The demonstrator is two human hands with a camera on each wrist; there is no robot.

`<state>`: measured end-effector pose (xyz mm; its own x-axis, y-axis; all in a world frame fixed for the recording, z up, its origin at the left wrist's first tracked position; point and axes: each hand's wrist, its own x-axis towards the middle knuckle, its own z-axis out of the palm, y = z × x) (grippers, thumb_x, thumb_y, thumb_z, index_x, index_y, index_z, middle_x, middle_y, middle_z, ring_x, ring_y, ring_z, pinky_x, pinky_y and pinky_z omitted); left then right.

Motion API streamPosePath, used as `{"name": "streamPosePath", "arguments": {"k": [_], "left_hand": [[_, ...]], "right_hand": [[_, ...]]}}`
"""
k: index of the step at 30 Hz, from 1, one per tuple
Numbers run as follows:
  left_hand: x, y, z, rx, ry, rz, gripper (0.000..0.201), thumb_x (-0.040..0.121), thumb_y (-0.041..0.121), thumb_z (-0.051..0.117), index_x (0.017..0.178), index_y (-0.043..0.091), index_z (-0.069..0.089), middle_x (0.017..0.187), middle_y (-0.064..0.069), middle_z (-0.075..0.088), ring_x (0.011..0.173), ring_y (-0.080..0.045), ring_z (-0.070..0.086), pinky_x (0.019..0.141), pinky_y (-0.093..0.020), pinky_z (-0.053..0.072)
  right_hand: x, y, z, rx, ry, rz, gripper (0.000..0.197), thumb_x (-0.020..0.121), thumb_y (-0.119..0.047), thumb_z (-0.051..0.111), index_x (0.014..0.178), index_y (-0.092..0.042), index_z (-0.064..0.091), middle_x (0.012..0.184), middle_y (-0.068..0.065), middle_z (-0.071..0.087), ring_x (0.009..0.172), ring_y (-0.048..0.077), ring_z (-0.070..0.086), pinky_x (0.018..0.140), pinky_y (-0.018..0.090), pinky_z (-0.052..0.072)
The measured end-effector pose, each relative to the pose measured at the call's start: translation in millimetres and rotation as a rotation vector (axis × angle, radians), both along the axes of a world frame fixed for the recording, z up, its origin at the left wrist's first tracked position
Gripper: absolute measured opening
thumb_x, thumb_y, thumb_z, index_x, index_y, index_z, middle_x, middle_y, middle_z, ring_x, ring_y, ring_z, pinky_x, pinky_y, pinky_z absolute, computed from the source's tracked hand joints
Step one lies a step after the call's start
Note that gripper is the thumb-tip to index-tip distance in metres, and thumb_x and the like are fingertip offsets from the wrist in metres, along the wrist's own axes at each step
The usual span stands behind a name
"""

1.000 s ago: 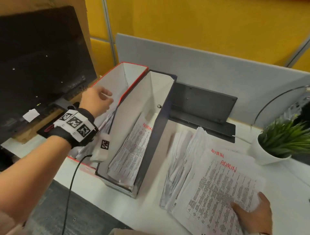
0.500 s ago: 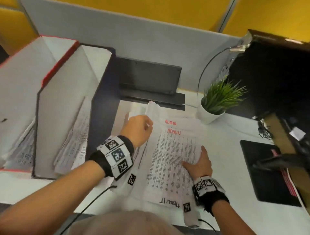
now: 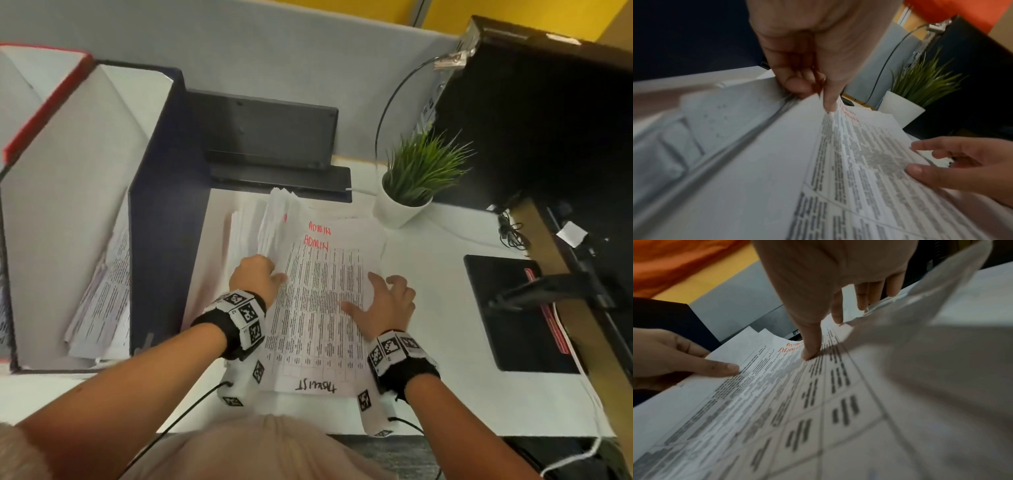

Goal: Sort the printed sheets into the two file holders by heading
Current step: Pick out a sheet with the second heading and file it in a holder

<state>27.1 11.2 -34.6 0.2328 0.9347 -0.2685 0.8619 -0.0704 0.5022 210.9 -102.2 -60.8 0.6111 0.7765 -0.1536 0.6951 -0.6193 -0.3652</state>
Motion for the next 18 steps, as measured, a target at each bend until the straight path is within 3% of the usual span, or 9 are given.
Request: {"name": "streamPosePath", "arguments": {"k": [3,5,6,7,9,11,13,16,18], "left_hand": [[-0.7,-3.6,3.1,0.039,-0.026,-0.035,0.038,0.095,0.029,0.051,0.06,0.015,0.044,0.062,0.0,0.048,0.061,-0.021,0.055,0.057,-0.027,0.044],[-4.0,-5.9,4.2,0.131,-0.154,-0.049,0.018,0.096,0.022,0.049,0.094,0.009,0.062,0.092,-0.007,0.063,0.095,-0.028,0.063,0.079,-0.033,0.048],[-5.6,-7.1,4.7,0.186,-0.238,-0.059,0.022,0.095,0.018,0.05,0.112,0.007,0.059,0.109,-0.009,0.064,0.106,-0.028,0.06,0.087,-0.033,0.047],[-7.9,-7.6,3.9,0.227,-0.338,-0.073,0.026,0.095,0.014,0.051,0.12,0.009,0.057,0.116,-0.009,0.063,0.108,-0.025,0.059,0.091,-0.031,0.046],[-10.8,-9.1,4.8,0.211,-0.563,-0.061,0.022,0.093,0.004,0.049,0.11,0.016,0.059,0.108,-0.002,0.064,0.098,-0.02,0.061,0.085,-0.025,0.05],[-12.5,-8.7,4.7,0.106,-0.697,-0.038,0.026,0.092,-0.004,0.046,0.096,0.018,0.059,0.097,0.006,0.062,0.09,-0.016,0.06,0.076,-0.015,0.051],[-13.4,-7.0,6.9,-0.057,-0.756,-0.01,0.03,0.092,-0.006,0.044,0.091,0.02,0.058,0.094,0.006,0.062,0.089,-0.013,0.06,0.074,-0.014,0.05],[-10.8,-3.7,11.9,-0.255,-0.797,0.044,0.041,0.089,-0.01,0.039,0.087,0.025,0.06,0.088,0.002,0.065,0.083,-0.015,0.061,0.071,-0.024,0.051],[-9.3,1.2,15.9,-0.258,-0.749,0.099,0.042,0.085,-0.012,0.035,0.08,0.017,0.065,0.084,-0.005,0.066,0.084,-0.025,0.061,0.075,-0.033,0.051]], "right_hand": [[2.4,1.9,1.2,0.103,0.185,-0.009,0.078,0.072,-0.037,0.076,0.138,-0.022,0.037,0.132,0.009,0.038,0.123,0.027,0.038,0.103,0.041,0.037],[4.7,2.6,2.1,0.125,0.339,-0.048,0.083,0.072,-0.03,0.078,0.14,-0.02,0.033,0.132,0.011,0.04,0.12,0.026,0.045,0.102,0.043,0.041],[6.4,3.2,2.6,0.137,0.396,-0.074,0.086,0.07,-0.029,0.08,0.14,-0.019,0.031,0.133,0.011,0.041,0.119,0.024,0.047,0.102,0.04,0.042],[8.2,4.0,3.3,0.153,0.448,-0.103,0.09,0.069,-0.029,0.081,0.141,-0.019,0.029,0.132,0.012,0.042,0.117,0.023,0.048,0.1,0.036,0.043],[12.5,5.9,5.6,0.181,0.534,-0.162,0.097,0.065,-0.03,0.083,0.142,-0.02,0.026,0.13,0.012,0.044,0.113,0.022,0.05,0.092,0.028,0.041],[17.4,7.2,9.0,0.194,0.604,-0.214,0.1,0.062,-0.031,0.085,0.142,-0.022,0.025,0.125,0.01,0.047,0.107,0.02,0.05,0.091,0.028,0.041],[22.6,8.0,10.9,0.219,0.693,-0.246,0.09,0.062,-0.025,0.086,0.135,-0.02,0.034,0.115,0.005,0.052,0.102,0.018,0.052,0.089,0.03,0.044],[28.8,8.3,10.1,0.261,0.749,-0.27,0.035,0.064,-0.018,0.084,0.087,-0.02,0.057,0.086,-0.004,0.061,0.077,0.012,0.057,0.063,0.017,0.044],[32.7,5.6,5.9,0.299,0.684,-0.28,0.028,0.067,-0.015,0.082,0.066,-0.023,0.055,0.068,-0.009,0.059,0.062,0.01,0.055,0.049,0.012,0.038]]}}
